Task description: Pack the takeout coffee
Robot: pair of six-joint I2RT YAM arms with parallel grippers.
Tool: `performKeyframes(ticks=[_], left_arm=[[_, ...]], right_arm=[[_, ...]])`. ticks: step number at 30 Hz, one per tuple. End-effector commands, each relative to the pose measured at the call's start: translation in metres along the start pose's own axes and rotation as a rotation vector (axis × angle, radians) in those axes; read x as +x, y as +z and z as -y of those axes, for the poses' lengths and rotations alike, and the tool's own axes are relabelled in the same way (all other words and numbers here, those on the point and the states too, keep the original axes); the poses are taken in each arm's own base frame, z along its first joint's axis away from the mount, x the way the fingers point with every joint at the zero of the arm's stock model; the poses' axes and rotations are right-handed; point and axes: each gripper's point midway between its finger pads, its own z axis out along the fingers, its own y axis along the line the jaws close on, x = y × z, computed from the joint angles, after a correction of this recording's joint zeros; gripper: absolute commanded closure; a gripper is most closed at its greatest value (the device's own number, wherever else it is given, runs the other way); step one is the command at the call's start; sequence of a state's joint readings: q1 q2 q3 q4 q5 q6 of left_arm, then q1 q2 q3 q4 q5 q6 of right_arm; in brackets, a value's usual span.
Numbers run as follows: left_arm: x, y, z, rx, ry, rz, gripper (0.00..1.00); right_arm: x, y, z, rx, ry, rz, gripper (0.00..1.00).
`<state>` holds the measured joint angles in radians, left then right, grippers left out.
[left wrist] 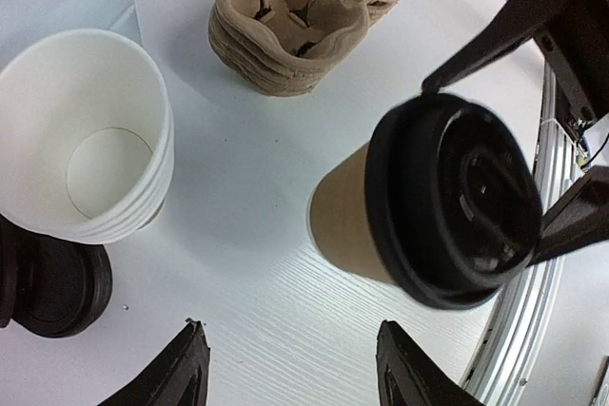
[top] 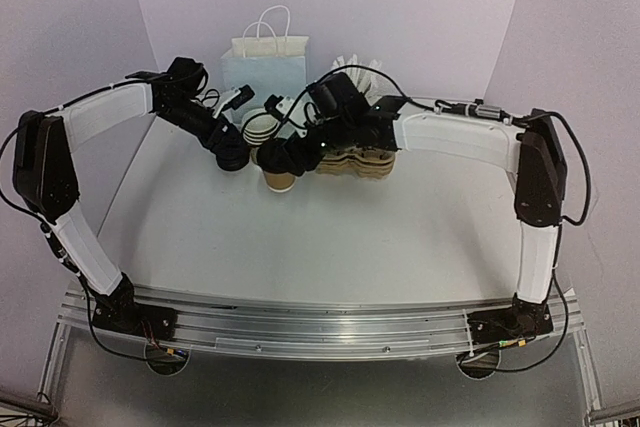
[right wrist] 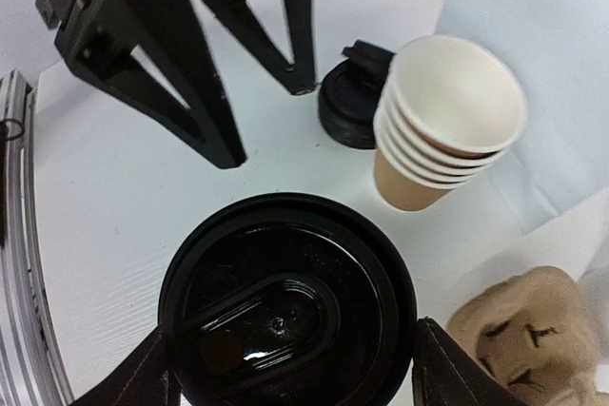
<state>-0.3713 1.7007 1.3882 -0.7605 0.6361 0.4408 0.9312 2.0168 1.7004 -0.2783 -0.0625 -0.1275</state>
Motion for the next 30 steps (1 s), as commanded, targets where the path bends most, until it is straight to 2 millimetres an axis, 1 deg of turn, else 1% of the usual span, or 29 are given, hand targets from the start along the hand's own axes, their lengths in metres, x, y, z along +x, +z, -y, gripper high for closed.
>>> performKeyframes(ticks=[1,3,5,7,8,10,12,15,16,19,22,26,30], left_arm=[[-0.052,-0.045,0.016,-0.025,0.091,0.148,0.4],[-0.061,-0.052,0.02,-0.026,0.103,0.176,0.4],[-0.066,-0.057,0.022,-0.026,0.105,0.194,0.39],[-0.067,-0.058,0.023,-0.025,0.102,0.197,0.39],[-0.066,-0.058,0.023,-0.026,0.099,0.195,0.39],[-0.065,-0.059,0.024,-0.028,0.098,0.192,0.39],[-0.064,-0.06,0.025,-0.03,0.097,0.192,0.39],[-0.062,-0.061,0.025,-0.034,0.096,0.191,0.39],[-0.061,-0.061,0.025,-0.036,0.094,0.189,0.39],[-0.057,-0.058,0.023,-0.04,0.082,0.18,0.39],[-0.054,-0.056,0.022,-0.043,0.072,0.175,0.39],[-0.051,-0.053,0.019,-0.051,0.062,0.165,0.39],[-0.049,-0.053,0.016,-0.061,0.054,0.161,0.39]], right_arm=[[-0.05,-0.077,0.061,0.211,0.117,0.154,0.43],[-0.051,-0.099,0.084,0.291,0.154,0.168,0.43],[-0.047,-0.123,0.106,0.383,0.182,0.161,0.43],[-0.033,-0.145,0.135,0.486,0.223,0.134,0.43],[-0.025,-0.155,0.146,0.527,0.258,0.122,0.43],[-0.003,-0.18,0.174,0.637,0.323,0.091,0.44],[0.02,-0.203,0.196,0.732,0.361,0.056,0.44],[0.066,-0.232,0.232,0.857,0.441,-0.012,0.44],[0.085,-0.239,0.242,0.894,0.471,-0.042,0.44],[0.143,-0.247,0.263,0.95,0.572,-0.126,0.45],[0.18,-0.241,0.275,0.951,0.658,-0.143,0.46],[0.201,-0.23,0.286,0.964,0.707,-0.092,0.46],[0.223,-0.217,0.287,0.975,0.723,-0.097,0.47]])
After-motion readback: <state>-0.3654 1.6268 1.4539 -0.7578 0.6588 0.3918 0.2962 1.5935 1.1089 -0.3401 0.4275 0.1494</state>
